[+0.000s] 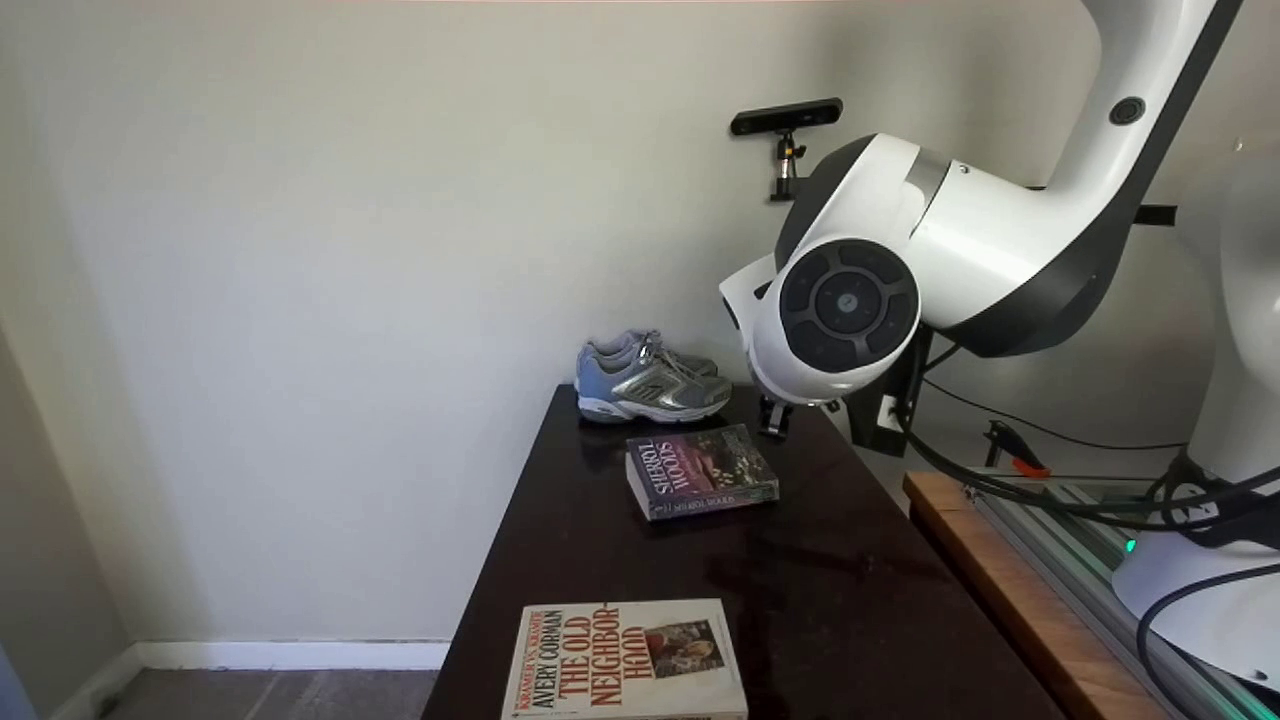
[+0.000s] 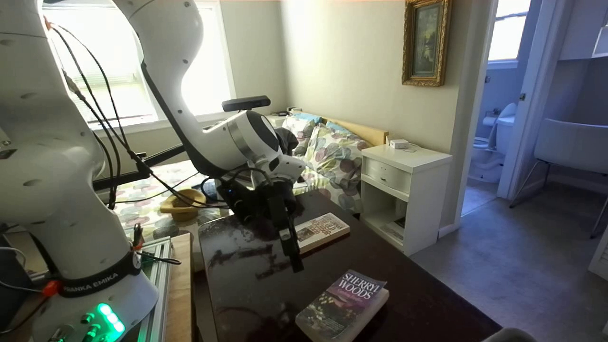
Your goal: Close the open book.
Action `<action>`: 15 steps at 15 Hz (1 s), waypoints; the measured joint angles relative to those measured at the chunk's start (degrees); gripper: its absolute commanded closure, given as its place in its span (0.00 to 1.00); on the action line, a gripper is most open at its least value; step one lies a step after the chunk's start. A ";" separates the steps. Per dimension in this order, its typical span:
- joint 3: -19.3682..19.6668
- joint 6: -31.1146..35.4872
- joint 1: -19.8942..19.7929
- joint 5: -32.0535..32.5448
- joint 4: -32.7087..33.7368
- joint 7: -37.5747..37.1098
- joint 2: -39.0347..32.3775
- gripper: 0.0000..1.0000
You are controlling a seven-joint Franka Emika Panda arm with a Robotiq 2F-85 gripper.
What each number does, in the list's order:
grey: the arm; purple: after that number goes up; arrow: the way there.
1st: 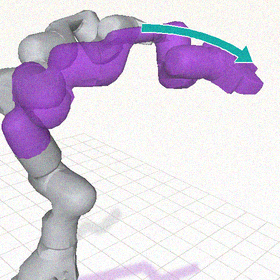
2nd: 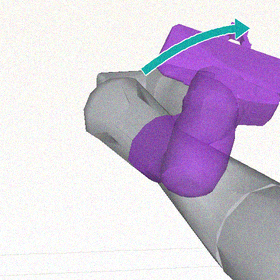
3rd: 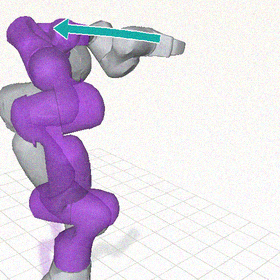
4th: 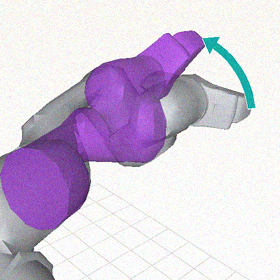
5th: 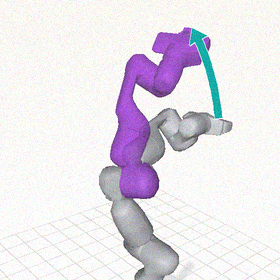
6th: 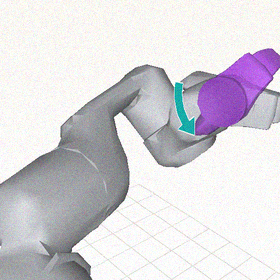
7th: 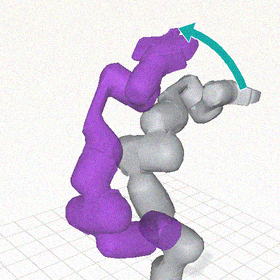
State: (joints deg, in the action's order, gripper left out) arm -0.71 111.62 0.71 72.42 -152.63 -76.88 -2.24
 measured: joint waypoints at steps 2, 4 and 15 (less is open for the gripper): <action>0.01 3.71 -0.03 -1.93 0.00 -0.01 0.95 0.00; -0.08 8.48 0.10 -5.26 -0.03 0.38 2.70 0.00; 1.09 40.38 0.12 -14.51 -3.48 10.03 11.66 0.00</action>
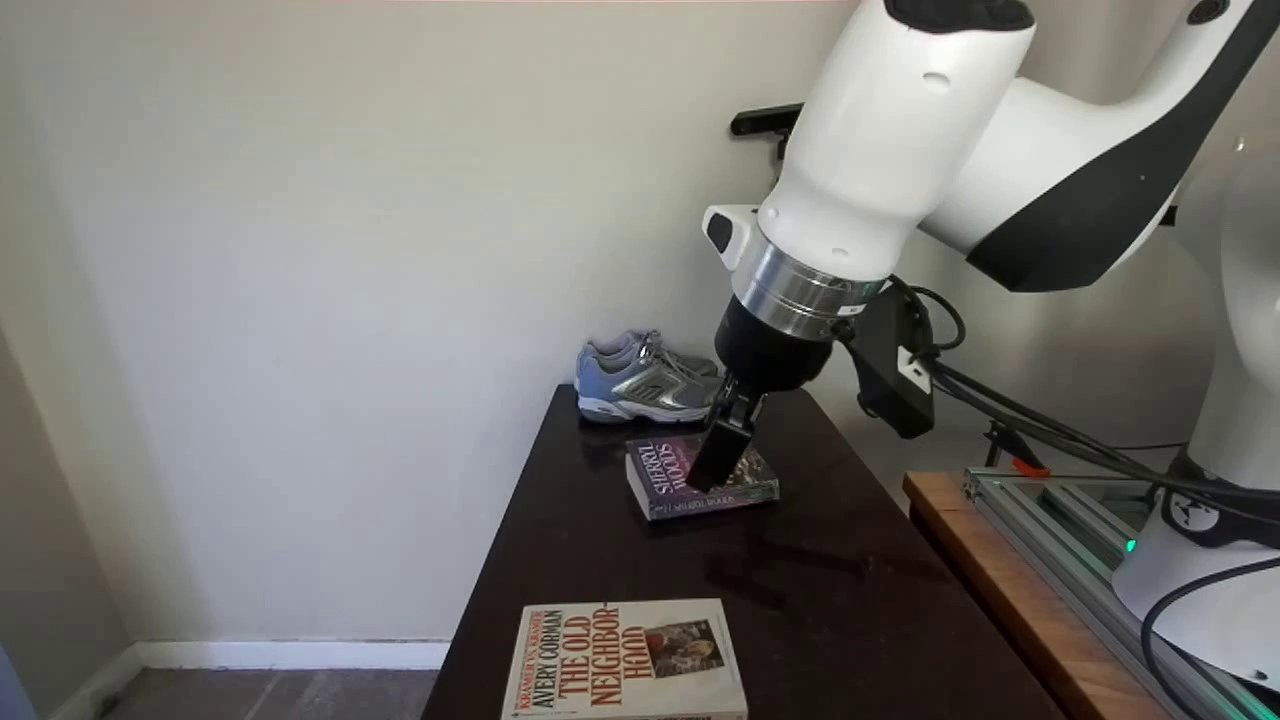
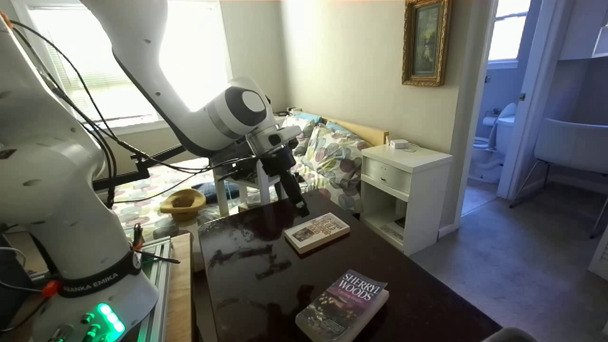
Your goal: Close the open book.
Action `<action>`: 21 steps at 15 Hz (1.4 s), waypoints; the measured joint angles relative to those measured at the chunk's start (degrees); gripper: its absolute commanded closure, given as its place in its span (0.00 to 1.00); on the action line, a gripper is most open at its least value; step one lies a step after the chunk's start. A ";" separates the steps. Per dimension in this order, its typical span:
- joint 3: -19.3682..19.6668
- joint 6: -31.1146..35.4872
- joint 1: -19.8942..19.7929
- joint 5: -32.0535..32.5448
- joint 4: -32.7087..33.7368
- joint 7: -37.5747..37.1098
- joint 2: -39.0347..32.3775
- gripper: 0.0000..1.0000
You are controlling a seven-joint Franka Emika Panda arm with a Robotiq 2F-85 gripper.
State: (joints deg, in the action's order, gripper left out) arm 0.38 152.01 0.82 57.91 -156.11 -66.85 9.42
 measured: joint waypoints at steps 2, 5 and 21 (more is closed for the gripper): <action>0.89 3.97 0.17 -1.62 -1.19 3.88 0.64 0.00; 2.79 6.03 1.50 -7.36 -1.34 11.14 0.45 0.00; 5.68 -7.88 8.54 -26.28 -0.96 30.56 6.67 0.00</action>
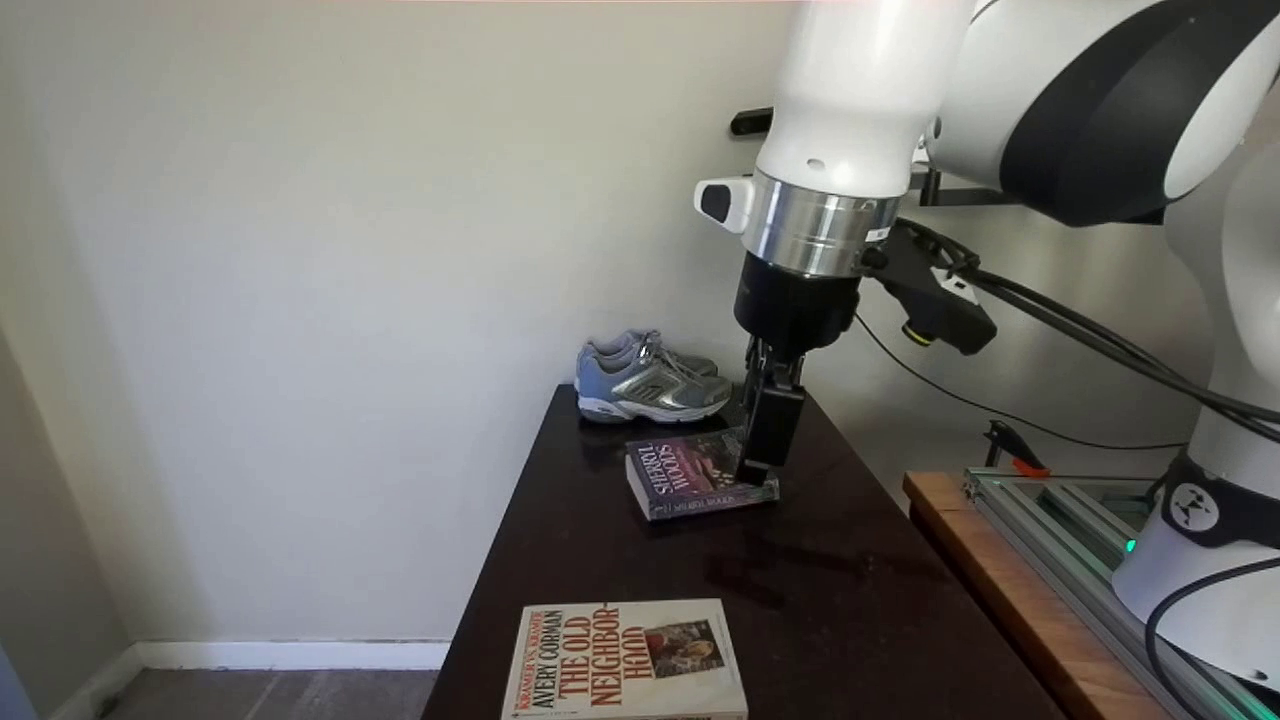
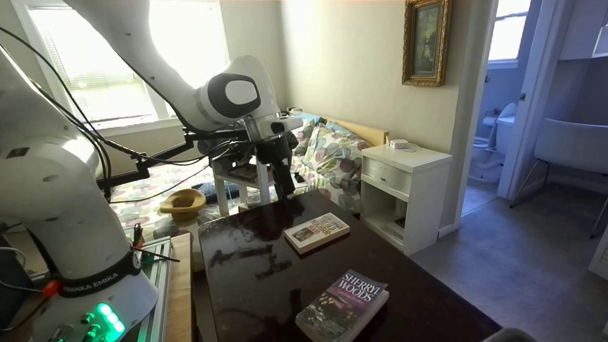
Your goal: Close the open book.
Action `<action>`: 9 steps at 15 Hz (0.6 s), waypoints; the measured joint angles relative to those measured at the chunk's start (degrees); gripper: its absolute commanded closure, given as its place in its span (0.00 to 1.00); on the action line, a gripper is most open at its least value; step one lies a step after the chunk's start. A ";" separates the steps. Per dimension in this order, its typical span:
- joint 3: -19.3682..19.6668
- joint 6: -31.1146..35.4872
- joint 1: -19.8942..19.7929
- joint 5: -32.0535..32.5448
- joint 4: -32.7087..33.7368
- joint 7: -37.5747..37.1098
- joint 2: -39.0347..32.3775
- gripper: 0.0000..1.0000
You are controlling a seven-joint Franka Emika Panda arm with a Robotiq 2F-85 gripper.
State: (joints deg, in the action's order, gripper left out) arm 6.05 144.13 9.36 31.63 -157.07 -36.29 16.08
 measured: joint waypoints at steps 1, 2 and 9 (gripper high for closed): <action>-0.11 -1.59 0.21 0.00 0.00 0.00 1.03 0.00; -0.13 -3.01 0.51 0.00 -0.01 0.08 1.92 0.00; -0.19 -8.29 2.05 0.03 -0.03 0.63 4.76 0.00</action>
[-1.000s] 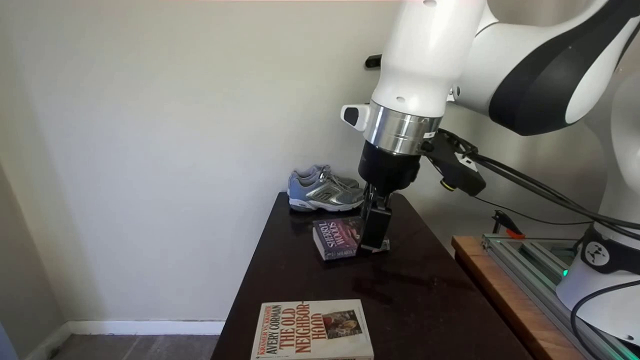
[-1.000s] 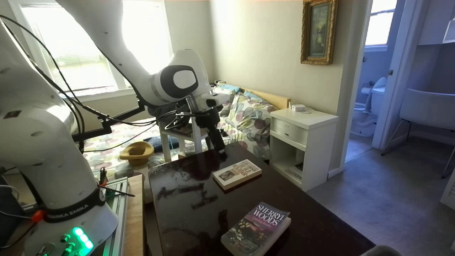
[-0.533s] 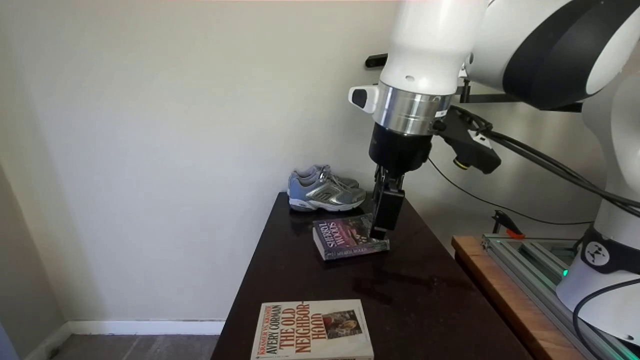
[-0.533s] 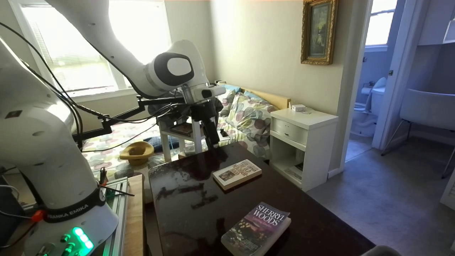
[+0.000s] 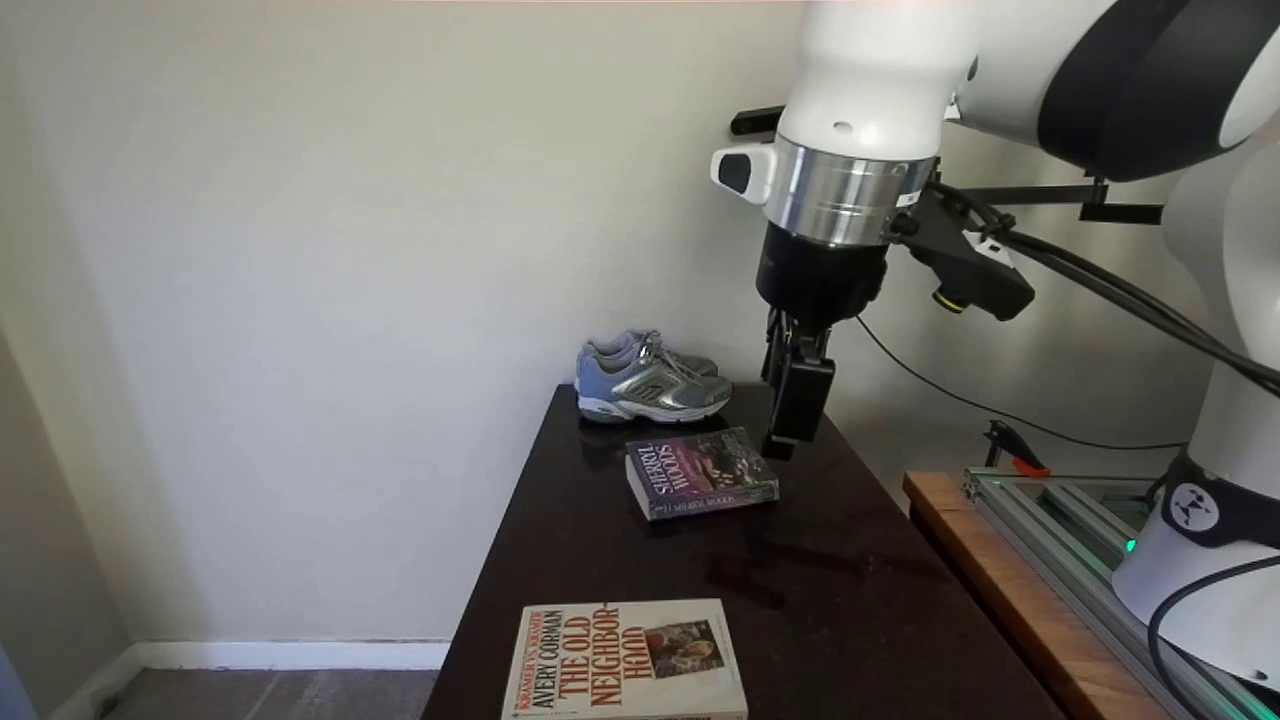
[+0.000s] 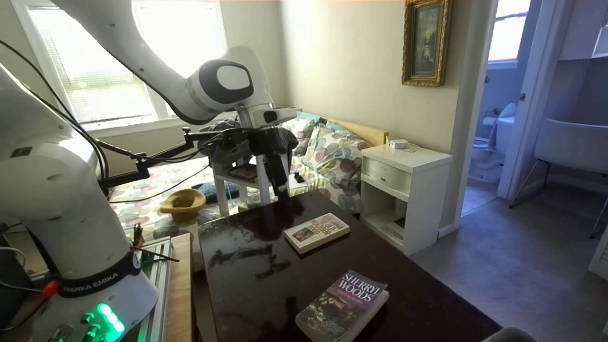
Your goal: Close the open book.
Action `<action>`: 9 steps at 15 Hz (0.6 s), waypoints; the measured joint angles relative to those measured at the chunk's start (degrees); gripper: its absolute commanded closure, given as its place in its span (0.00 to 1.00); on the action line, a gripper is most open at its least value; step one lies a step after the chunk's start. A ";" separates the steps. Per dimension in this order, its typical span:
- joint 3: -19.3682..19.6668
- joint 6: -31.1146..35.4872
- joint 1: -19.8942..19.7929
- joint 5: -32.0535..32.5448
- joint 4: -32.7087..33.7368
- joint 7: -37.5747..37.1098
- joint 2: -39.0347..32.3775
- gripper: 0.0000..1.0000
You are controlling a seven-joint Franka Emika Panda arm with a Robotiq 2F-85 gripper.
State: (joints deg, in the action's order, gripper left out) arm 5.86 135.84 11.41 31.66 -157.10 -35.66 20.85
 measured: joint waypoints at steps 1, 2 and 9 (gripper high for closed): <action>-0.04 -0.36 0.18 0.00 0.00 0.03 0.14 0.00; -0.13 -0.68 0.31 0.00 0.00 0.04 0.23 0.00; -5.08 -0.91 -4.12 -0.50 -0.11 0.04 0.22 0.00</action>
State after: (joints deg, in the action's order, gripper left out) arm 0.79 134.93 7.29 31.15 -157.20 -35.62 21.07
